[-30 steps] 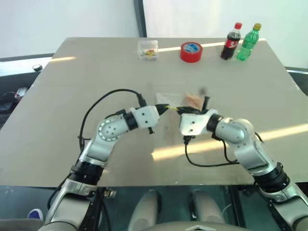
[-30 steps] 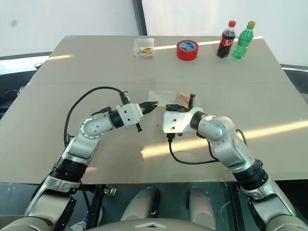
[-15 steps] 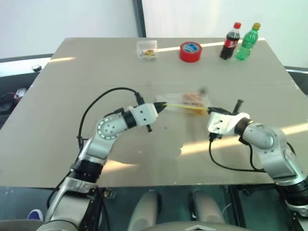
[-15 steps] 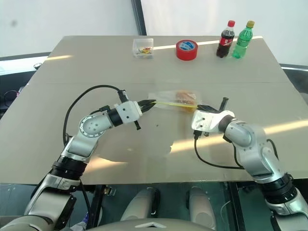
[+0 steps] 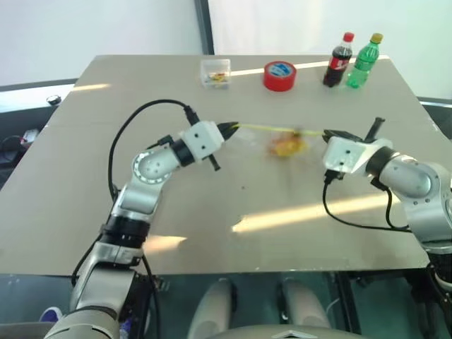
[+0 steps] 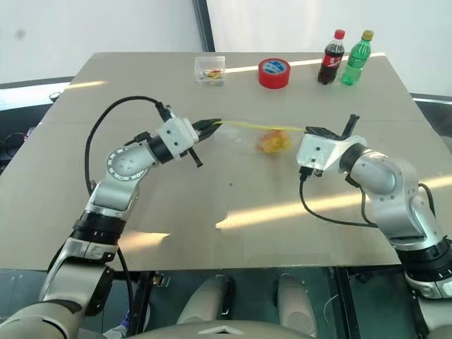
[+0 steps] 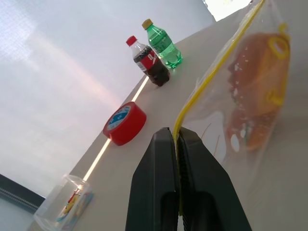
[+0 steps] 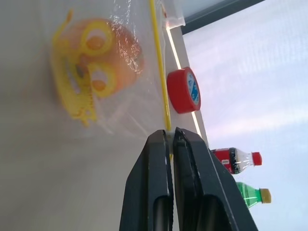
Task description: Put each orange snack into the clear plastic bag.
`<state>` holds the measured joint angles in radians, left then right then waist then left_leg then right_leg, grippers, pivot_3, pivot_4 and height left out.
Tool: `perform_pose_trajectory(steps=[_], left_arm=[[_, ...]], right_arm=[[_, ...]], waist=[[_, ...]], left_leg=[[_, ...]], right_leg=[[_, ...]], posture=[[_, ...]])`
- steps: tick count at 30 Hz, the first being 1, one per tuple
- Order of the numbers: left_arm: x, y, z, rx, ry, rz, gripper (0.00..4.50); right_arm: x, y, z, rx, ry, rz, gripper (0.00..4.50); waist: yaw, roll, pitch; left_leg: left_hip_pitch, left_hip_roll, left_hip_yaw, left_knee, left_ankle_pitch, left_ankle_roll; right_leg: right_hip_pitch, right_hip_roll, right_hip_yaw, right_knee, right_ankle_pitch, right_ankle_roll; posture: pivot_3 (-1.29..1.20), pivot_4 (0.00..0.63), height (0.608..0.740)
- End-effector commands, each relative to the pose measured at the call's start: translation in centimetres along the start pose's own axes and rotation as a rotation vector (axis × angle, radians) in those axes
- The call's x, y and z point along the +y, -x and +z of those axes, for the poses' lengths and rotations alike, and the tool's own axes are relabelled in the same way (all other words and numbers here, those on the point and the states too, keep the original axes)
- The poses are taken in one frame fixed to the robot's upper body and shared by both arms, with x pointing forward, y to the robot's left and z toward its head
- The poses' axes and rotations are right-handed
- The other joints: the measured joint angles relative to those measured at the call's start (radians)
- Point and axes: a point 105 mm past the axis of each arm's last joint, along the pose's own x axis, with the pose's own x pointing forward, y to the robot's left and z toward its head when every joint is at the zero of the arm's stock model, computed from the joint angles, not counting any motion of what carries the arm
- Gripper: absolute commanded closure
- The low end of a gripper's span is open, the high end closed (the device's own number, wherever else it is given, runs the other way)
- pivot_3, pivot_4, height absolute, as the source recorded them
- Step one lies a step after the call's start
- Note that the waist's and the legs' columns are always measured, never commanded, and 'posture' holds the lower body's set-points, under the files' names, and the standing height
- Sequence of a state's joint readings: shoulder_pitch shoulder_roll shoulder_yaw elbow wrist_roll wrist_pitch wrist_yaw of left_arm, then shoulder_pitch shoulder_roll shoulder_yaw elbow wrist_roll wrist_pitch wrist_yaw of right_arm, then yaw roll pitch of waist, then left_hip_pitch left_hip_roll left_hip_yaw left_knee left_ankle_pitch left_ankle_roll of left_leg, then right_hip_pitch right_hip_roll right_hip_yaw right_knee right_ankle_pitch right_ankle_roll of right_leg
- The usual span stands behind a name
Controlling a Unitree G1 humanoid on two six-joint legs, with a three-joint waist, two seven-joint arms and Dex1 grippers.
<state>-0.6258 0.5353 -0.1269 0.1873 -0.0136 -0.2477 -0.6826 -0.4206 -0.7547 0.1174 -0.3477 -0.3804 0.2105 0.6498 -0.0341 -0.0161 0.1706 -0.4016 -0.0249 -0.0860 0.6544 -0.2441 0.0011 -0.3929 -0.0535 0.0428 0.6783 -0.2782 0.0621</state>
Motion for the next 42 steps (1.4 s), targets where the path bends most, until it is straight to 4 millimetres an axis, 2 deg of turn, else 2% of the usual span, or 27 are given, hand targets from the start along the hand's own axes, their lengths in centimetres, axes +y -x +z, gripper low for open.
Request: perform_pose_trajectory(steps=[1,6,9,10,12,16,19,22,23,24,26,29,30,33,39,42], left_arm=[[3.8,0.1,-0.2,0.012,-0.012,0.103,4.5],[5.3,-2.0,-1.1,0.036,-0.046,0.113,4.5],[5.6,-2.2,-0.4,-0.011,-0.04,0.112,4.5],[5.3,-2.0,-0.2,-0.025,-0.038,0.094,4.5],[3.9,-1.4,-0.3,-0.038,-0.034,0.033,4.5],[-1.3,0.8,-1.7,0.002,0.022,-0.146,4.5],[-4.1,1.9,-2.2,0.028,0.113,-0.228,4.5],[-6.3,2.9,-2.5,0.062,0.167,-0.302,3.57],[-6.8,3.2,-2.5,0.07,0.185,-0.322,3.08],[-6.9,3.6,-2.4,0.073,0.229,-0.331,2.49],[-6.7,4.8,-1.9,0.078,0.32,-0.345,1.64],[-5.9,6.8,-1.5,0.099,0.416,-0.344,0.16],[-5.7,7.7,-1.5,0.121,0.454,-0.346,0.02],[-4.9,10.1,-1.6,0.184,0.517,-0.331,0.02],[-3.1,12.7,-1.5,0.252,0.583,-0.277,0.02],[-2.9,13.5,-1.7,0.284,0.597,-0.279,0.02]], right_arm=[[-3.3,0.1,-2.4,0.074,0.021,-0.087,4.45],[-5.7,-0.8,-4.6,0.115,0.078,-0.15,4.45],[-6.6,-0.2,-4.6,0.112,0.072,-0.19,4.45],[-6.3,0.1,-4.3,0.101,0.05,-0.181,4.45],[-4.9,0.7,-3.5,0.068,0.006,-0.135,4.45],[0.9,1.6,-2.3,0.038,-0.121,0.021,4.45],[3.9,2.1,-1.7,0.037,-0.16,0.131,4.45],[5.3,2.4,-1.4,0.024,-0.199,0.178,3.5],[5.8,2.8,-1.4,0.025,-0.205,0.206,2.98],[6.0,3.2,-1.5,0.029,-0.238,0.223,2.38],[6.2,4.5,-2.1,0.048,-0.286,0.251,1.52],[6.0,6.3,-2.9,0.06,-0.378,0.253,0.02],[5.8,6.9,-2.9,0.051,-0.428,0.247,0.0],[5.3,9.4,-3.2,0.048,-0.568,0.254,0.0],[4.0,13.0,-3.7,0.065,-0.732,0.157,0.0],[3.7,13.7,-3.6,0.065,-0.765,0.122,0.0]], waist=[[0.0,0.0,0.0],[0.001,-0.001,0.0],[-0.001,-0.001,0.0],[-0.004,-0.001,0.0],[-0.007,-0.001,0.0],[-0.01,0.0,0.0],[-0.005,0.0,0.0],[-0.002,0.0,0.0],[0.001,0.001,0.0],[0.003,0.001,0.001],[0.006,0.001,0.001],[0.004,0.001,0.001],[0.002,0.001,0.001],[0.001,0.001,0.001],[0.009,0.001,0.001],[0.012,0.002,0.001]], left_leg=[[0.0,0.0,0.0,0.0,0.0,0.0],[0.0,-0.002,0.0,0.0,0.0,0.0],[-0.004,-0.001,0.001,0.0,0.002,-0.004],[-0.007,-0.001,0.001,0.0,0.003,-0.004],[-0.017,-0.001,0.001,0.002,0.003,-0.005],[-0.017,0.001,0.003,-0.001,0.003,-0.004],[-0.016,0.002,0.004,0.0,0.003,-0.004],[-0.014,0.001,0.002,0.006,0.0,0.0],[-0.01,0.001,0.0,0.008,0.0,0.0],[-0.006,0.001,-0.001,0.008,0.0,0.0],[0.0,0.002,-0.002,0.007,0.0,0.001],[0.003,0.003,-0.002,0.006,-0.001,0.001],[0.003,0.003,-0.002,0.006,-0.001,0.001],[0.004,0.003,-0.001,0.005,-0.001,0.001],[0.006,0.004,-0.001,0.003,-0.001,0.001],[0.006,0.004,-0.001,0.003,-0.001,0.001]], right_leg=[[0.0,0.0,0.0,0.0,0.0,0.0],[0.0,0.0,-0.001,0.0,0.0,0.0],[-0.003,0.0,0.0,-0.002,0.0,0.0],[-0.007,0.0,0.001,-0.002,0.0,0.0],[-0.018,0.0,0.001,0.001,0.0,0.0],[-0.018,0.0,0.003,0.0,0.0,0.0],[-0.018,0.0,0.004,0.001,0.0,0.0],[-0.015,0.0,0.002,0.005,0.001,0.0],[-0.01,0.0,0.001,0.006,0.001,0.0],[-0.004,0.0,-0.001,0.005,0.0,0.0],[0.003,0.0,-0.002,0.002,0.0,0.0],[0.006,0.0,-0.002,0.001,0.0,0.0],[0.006,0.0,-0.002,0.001,0.0,0.0],[0.007,0.0,-0.001,0.001,0.0,0.0],[0.008,0.0,-0.002,0.0,0.0,0.0],[0.009,0.0,-0.001,0.0,0.0,0.0]], posture=[[0.0,0.15,0.74],[0.0,0.15,0.74],[0.0,0.15,0.74],[0.0,0.15,0.74],[0.0,0.15,0.74],[0.0,0.15,0.74],[0.0,0.15,0.74],[0.0,0.15,0.74],[0.0,0.15,0.74],[0.0,0.15,0.74],[0.0,0.15,0.74],[0.0,0.15,0.74],[0.0,0.15,0.74],[0.0,0.15,0.74],[0.0,0.15,0.74],[0.0,0.15,0.74]])
